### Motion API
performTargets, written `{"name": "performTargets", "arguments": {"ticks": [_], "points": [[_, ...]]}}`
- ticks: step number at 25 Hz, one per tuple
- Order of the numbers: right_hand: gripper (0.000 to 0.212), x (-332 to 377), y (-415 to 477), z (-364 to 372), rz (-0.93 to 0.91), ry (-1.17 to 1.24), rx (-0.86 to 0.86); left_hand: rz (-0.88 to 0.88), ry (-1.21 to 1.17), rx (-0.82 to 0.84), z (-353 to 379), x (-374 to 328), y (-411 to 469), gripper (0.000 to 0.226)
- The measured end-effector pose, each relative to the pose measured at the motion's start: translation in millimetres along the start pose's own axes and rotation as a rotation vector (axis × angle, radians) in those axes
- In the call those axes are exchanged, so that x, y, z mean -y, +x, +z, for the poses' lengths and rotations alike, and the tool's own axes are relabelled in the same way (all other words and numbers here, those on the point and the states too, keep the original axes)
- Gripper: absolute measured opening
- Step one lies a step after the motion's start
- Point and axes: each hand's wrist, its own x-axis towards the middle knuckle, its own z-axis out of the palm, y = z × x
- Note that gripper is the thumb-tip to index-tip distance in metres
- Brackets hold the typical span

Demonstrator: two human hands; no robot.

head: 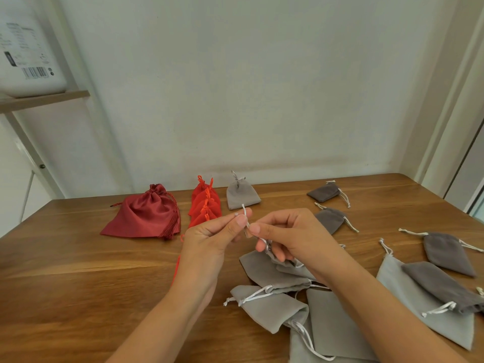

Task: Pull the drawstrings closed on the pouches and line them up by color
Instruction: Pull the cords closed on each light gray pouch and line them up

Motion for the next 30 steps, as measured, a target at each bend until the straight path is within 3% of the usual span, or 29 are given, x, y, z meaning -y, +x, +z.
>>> {"name": "performTargets", "arguments": {"ticks": [6, 14, 18, 20, 22, 25, 30], "points": [[0.01, 5, -3, -5, 0.002, -0.045, 0.055, -0.066, -0.06, 0.046, -2, -1, 2, 0.024], [0.013, 2, 0, -8, 0.006, -0.107, 0.049, -0.122, -0.06, 0.11, -3, 1, 3, 0.027], [0.011, 3, -1, -7, 0.007, -0.131, 0.054, -0.128, -0.072, 0.102, -1, -1, 2, 0.019], [0.013, 5, -2, -11, -0.025, -0.297, 0.009, -0.14, -0.133, 0.07, -2, -4, 4, 0.017], [0.031, 2, -1, -24, -0.03, -0.598, -0.1, -0.162, -0.195, 0.013, -5, -7, 7, 0.015], [0.046, 2, -3, -45, 0.11, -0.81, -0.129, -0.209, -0.189, -0.05, -8, -7, 9, 0.011], [0.024, -7, 3, -55, 0.252, -0.904, -0.034, -0.217, -0.217, -0.104, -12, -6, 13, 0.011]]}}
